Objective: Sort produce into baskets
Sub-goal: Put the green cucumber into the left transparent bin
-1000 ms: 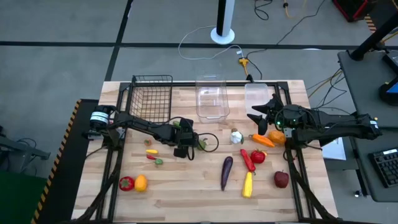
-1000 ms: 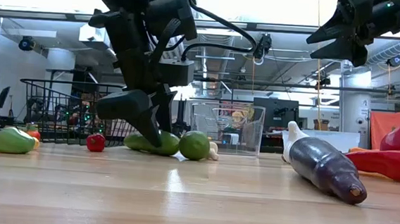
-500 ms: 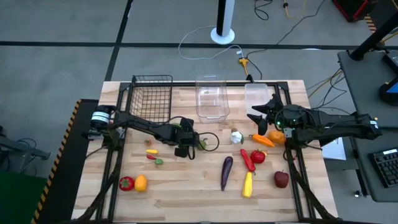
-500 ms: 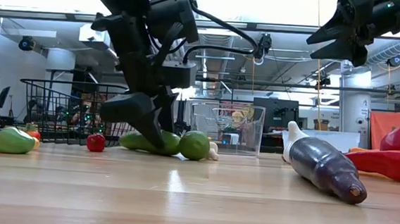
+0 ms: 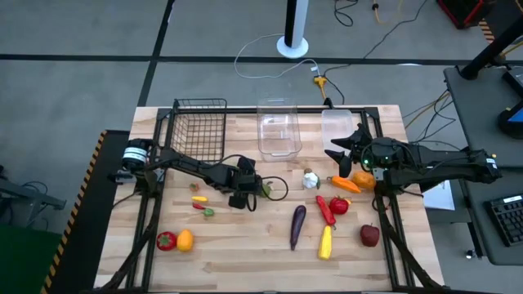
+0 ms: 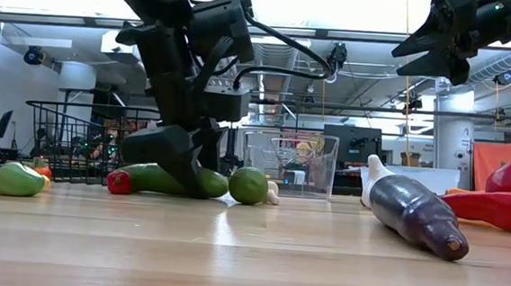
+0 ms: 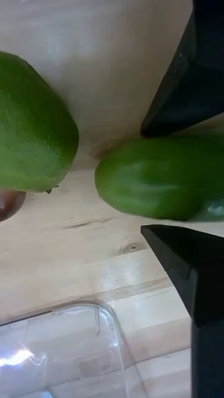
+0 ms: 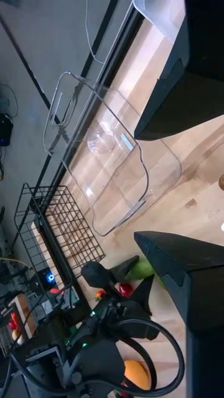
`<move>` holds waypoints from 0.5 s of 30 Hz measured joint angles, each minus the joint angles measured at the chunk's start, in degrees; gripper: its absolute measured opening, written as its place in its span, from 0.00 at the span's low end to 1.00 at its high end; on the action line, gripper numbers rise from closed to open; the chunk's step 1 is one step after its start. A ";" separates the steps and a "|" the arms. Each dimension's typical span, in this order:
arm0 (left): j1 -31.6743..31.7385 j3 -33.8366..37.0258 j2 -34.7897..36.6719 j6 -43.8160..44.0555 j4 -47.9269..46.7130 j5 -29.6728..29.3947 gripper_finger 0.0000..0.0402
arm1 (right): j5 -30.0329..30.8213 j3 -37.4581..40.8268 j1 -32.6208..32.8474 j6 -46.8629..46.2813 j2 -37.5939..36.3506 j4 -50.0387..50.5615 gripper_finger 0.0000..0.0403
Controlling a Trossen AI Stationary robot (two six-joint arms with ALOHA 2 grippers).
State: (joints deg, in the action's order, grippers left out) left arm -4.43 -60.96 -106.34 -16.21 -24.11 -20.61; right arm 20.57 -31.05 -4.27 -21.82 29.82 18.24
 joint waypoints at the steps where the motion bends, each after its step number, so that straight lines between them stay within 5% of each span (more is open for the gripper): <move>1: -0.02 -0.04 0.01 0.00 -0.02 0.01 0.57 | 0.00 0.00 0.02 0.00 0.00 0.00 0.61; 5: -0.33 -0.30 0.03 0.07 -0.08 -0.01 0.53 | -0.02 0.00 0.02 0.00 0.00 0.02 0.61; 11: -0.79 -1.18 0.14 0.17 -0.08 0.01 0.34 | -0.02 0.00 0.01 0.00 0.00 0.00 0.61; 15: -0.79 -1.26 0.25 0.90 -0.14 0.01 0.33 | -0.02 0.00 0.02 0.00 0.00 0.00 0.61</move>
State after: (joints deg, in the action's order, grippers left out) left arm -5.21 -62.22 -106.08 -15.30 -24.25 -20.60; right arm 20.56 -31.05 -4.25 -21.83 29.82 18.24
